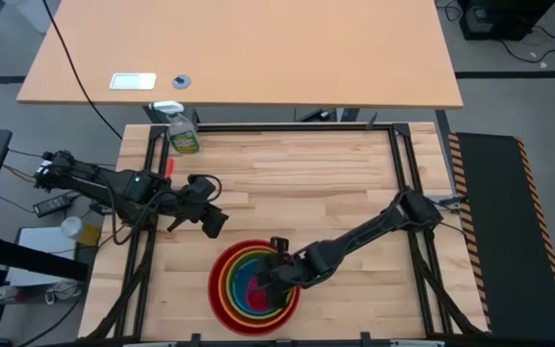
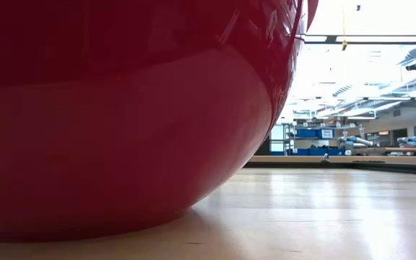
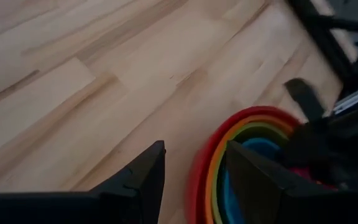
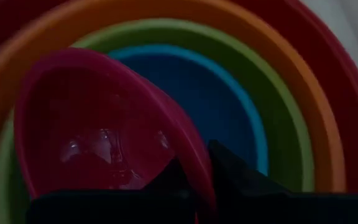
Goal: Nest bowls inside each other
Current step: Stack the pink bowl into the blue bowl, then return to Home Position
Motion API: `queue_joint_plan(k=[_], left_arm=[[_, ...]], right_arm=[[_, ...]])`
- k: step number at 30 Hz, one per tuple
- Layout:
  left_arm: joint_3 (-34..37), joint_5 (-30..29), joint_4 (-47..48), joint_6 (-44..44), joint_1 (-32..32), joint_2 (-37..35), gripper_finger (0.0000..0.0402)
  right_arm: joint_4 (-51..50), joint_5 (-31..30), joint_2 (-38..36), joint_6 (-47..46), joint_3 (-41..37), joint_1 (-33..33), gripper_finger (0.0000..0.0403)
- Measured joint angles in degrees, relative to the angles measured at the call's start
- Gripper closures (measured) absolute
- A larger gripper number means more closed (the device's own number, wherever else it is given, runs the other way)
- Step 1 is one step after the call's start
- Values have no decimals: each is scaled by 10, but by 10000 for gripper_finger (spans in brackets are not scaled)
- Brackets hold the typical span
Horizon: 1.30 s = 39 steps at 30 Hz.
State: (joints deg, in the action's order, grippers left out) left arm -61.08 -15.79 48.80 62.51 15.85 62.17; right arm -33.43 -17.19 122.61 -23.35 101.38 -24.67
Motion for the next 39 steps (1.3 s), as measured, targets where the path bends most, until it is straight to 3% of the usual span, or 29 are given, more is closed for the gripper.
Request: queue_joint_plan(k=[7,11,17,28,33,39], left_arm=[[-1,5,-42,-4,12,35,230],[0,9,-42,-6,21,56,230],[0,11,-43,-6,37,65,230],[0,5,-43,-4,41,65,230],[0,4,-46,-16,44,65,230],[0,5,-49,-32,58,65,230]], right_arm=[[-5,-21,13,-3,0,-1,370],[-3,7,13,9,0,6,357],[-9,80,13,-2,0,23,297],[-46,79,-7,-8,0,36,166],[-72,32,-42,-2,0,38,136],[-109,8,-88,-4,0,40,131]])
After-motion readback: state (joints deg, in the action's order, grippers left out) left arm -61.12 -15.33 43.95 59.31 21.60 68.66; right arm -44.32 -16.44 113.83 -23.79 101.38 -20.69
